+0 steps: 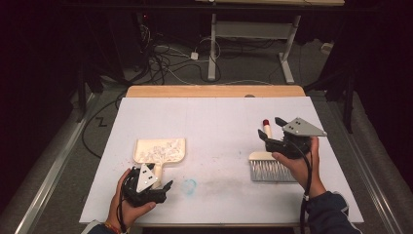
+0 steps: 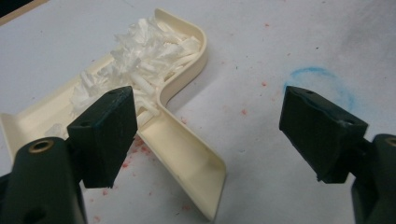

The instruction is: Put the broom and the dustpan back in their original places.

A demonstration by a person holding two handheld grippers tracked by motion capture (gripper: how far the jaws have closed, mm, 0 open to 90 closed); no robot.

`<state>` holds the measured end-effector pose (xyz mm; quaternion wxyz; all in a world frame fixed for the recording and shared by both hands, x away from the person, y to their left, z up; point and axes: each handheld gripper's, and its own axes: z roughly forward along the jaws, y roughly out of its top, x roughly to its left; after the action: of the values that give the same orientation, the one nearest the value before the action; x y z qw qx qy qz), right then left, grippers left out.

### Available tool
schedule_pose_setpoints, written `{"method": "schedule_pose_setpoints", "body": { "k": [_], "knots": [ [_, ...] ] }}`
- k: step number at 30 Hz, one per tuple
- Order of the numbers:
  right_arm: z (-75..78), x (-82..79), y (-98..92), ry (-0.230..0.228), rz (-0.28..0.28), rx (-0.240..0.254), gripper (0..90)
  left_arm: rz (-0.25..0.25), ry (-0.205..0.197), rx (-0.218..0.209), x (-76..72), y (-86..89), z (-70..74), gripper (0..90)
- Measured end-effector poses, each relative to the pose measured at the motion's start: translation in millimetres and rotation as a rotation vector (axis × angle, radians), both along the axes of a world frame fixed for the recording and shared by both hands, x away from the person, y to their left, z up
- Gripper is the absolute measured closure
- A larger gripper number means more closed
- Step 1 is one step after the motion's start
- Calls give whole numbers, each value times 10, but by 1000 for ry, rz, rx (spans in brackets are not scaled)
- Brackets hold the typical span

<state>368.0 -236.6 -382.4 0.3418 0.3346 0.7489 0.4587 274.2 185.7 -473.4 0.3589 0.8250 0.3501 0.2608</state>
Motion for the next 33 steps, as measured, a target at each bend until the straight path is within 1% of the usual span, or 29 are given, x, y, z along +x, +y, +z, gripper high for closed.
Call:
{"method": "schedule_pose_setpoints", "body": {
  "k": [3,6,9,11,15,17,22,29,33],
  "knots": [
    [42,-40,-6,-9,3,5,298,0,-6,0,-11,-4,11,187],
    [93,-87,2,-14,20,9,293,-1,-7,3,-12,-11,11,183],
    [139,-154,21,-26,21,-2,291,0,-11,5,-10,-23,10,181],
    [162,-195,24,-30,30,0,288,-1,-16,9,-11,-26,9,181],
    [192,-261,28,-36,40,-14,284,-6,-8,7,-9,-21,7,180],
    [199,-285,26,-33,44,-20,277,-1,-3,18,-6,-30,0,180],
    [181,-351,11,-26,55,-46,272,-4,-12,12,-19,-23,11,180],
    [167,-417,-33,-22,60,-54,271,-1,-18,14,-23,-26,10,180],
    [156,-466,-33,-21,65,-70,270,0,-18,17,-26,-26,9,180]
  ]
}}
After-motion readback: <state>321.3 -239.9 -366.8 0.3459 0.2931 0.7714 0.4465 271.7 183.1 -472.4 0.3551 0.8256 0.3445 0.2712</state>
